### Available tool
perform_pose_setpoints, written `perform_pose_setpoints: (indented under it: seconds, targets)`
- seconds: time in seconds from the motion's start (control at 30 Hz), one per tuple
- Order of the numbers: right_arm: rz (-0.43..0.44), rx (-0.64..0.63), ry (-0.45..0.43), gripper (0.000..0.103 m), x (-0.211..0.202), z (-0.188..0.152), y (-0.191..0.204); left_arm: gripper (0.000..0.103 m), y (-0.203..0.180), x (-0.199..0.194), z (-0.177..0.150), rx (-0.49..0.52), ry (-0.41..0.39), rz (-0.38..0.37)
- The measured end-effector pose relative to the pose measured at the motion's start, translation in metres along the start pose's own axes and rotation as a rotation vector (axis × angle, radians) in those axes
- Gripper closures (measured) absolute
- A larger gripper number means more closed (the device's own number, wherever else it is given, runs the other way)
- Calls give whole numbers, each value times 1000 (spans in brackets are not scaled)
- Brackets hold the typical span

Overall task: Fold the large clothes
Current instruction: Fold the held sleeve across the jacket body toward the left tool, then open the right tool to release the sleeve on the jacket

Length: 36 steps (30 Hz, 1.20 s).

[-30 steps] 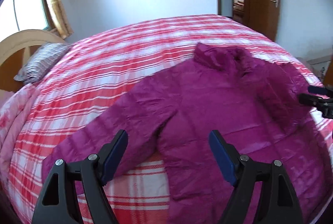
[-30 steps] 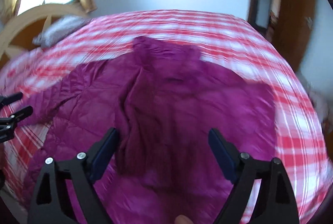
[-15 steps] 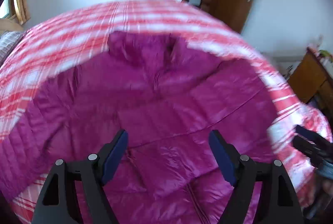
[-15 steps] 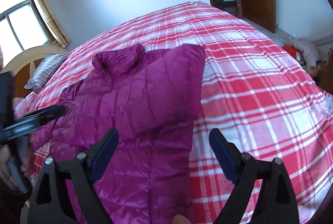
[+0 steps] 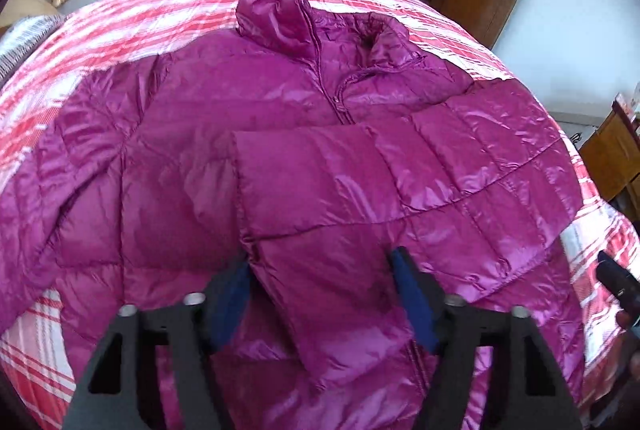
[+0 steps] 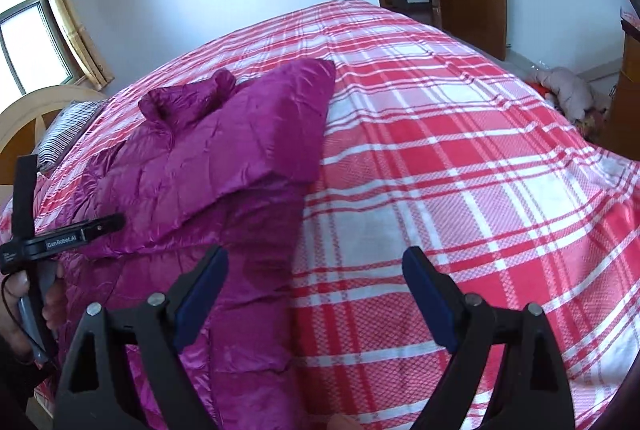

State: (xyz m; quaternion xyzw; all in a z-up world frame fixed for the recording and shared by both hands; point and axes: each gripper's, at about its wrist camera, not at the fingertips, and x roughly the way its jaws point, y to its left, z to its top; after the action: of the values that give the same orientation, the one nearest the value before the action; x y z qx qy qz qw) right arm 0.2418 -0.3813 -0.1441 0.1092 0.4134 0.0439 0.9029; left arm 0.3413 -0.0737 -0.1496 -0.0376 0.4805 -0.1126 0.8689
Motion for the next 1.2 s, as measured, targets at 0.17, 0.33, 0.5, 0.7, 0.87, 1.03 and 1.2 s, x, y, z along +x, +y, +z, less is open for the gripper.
perform_pose_setpoints:
  seconds: [0.17,0.33,0.5,0.7,0.87,1.03,1.2]
  targets:
    - [13,-44,-2,12,2,-5,14,89,-10,-10,-2,26,-39,-41]
    - [-7,-38,-1,12,-1,1,7,94,-16,-49,0,70,-133,-64]
    - [-88,-25,-9,12,-3,20,-5,94,-11,-63,-6,131,-188,17]
    - [-108,-52,-23,12,19,71,9,94,-11,-46,-12,155,-171,125]
    - [-100,-83,5,12,66,93,27,94,-5,-48,-12,160,-205,177]
    - [-231,-134,112,14,109,82,26,87,-1,-44,-4,156,-152,124]
    - [-195,-97,23,14,71,83,22,76,6,-83,-1,97,-298,158]
